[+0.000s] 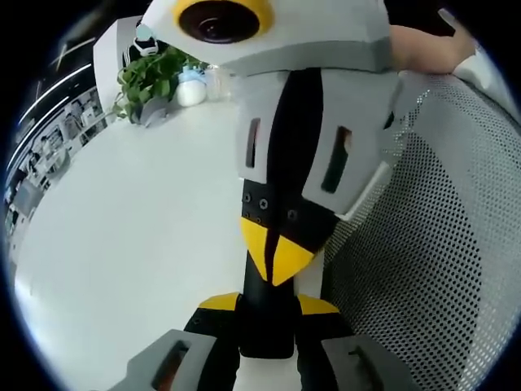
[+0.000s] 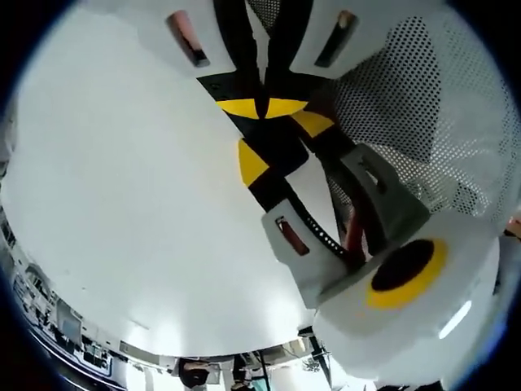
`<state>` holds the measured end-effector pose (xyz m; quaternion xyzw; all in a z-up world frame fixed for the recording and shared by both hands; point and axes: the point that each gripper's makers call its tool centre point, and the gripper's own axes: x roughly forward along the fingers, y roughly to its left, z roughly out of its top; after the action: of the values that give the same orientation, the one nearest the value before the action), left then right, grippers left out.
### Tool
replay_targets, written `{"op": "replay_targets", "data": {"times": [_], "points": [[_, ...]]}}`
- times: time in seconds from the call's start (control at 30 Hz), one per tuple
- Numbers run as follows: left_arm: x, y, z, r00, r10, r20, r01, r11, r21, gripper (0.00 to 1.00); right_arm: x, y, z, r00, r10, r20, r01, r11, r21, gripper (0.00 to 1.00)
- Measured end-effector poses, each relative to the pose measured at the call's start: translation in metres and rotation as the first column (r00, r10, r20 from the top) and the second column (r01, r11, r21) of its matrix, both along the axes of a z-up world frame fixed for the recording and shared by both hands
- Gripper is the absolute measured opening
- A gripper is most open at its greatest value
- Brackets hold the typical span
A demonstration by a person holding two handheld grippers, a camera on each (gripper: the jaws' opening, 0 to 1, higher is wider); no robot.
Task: Press the specified remote control buttons in sequence, fully releasing each button before pressing the next.
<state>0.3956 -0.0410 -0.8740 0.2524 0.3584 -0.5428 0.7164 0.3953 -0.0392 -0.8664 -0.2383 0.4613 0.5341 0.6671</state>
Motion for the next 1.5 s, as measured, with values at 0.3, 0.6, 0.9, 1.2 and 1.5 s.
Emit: {"op": "replay_targets", "data": {"times": [0.3, 0.6, 0.9, 1.2, 1.5], "points": [[0.000, 0.000, 0.000, 1.000, -0.004, 0.004, 0.004, 1.000, 0.007, 0.25, 0.001, 0.000, 0.000, 0.999, 0.020, 0.029, -0.020, 1.000, 0.010, 0.00], [0.000, 0.000, 0.000, 1.000, -0.006, 0.008, 0.005, 1.000, 0.010, 0.25, 0.002, 0.000, 0.000, 1.000, -0.017, -0.011, 0.017, 0.999, 0.029, 0.00], [0.000, 0.000, 0.000, 1.000, -0.005, 0.008, 0.004, 1.000, 0.010, 0.25, 0.004, -0.001, 0.001, 0.994, -0.080, -0.079, 0.082, 0.996, 0.033, 0.00], [0.000, 0.000, 0.000, 1.000, -0.010, 0.011, 0.010, 1.000, 0.015, 0.25, 0.004, -0.007, 0.001, 0.998, -0.054, -0.035, 0.054, 0.999, -0.003, 0.00], [0.000, 0.000, 0.000, 1.000, -0.010, 0.011, 0.010, 1.000, 0.016, 0.25, 0.015, -0.010, 0.029, 0.990, -0.142, -0.016, 0.142, 0.986, 0.084, 0.00]]}}
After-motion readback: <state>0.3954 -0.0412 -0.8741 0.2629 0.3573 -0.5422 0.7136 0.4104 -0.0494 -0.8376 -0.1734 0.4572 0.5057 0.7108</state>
